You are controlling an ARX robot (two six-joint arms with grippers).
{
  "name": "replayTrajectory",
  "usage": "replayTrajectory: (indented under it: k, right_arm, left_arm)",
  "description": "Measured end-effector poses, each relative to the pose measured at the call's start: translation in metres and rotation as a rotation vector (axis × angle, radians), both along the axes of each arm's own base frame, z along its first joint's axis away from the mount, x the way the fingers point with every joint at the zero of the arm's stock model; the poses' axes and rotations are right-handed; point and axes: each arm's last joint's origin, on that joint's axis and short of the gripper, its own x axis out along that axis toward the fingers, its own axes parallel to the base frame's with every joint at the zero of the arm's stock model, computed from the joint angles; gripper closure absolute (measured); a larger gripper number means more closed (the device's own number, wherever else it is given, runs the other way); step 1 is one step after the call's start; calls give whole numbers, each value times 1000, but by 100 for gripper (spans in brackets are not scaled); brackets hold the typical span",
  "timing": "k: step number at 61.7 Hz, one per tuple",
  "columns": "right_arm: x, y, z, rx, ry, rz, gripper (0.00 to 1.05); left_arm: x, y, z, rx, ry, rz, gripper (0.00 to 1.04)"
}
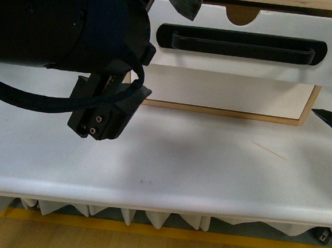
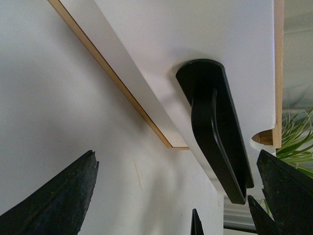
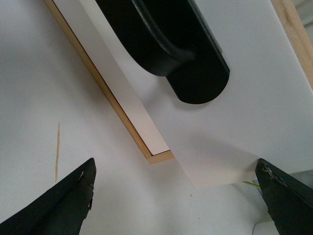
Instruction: Close drawer sideways
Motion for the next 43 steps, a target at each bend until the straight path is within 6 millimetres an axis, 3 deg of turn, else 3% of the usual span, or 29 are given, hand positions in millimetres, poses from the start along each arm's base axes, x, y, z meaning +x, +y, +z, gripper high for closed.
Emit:
replayTrajectory:
  k: [21,43]
  right_arm:
    - [10,1,-1,1,-2,1,9]
    - [21,1,-2,2,-1,1,9]
  left_arm:
    - [12,-1,-9,-21,33,24,6]
    - [30,-6,2,-45,13,26,6]
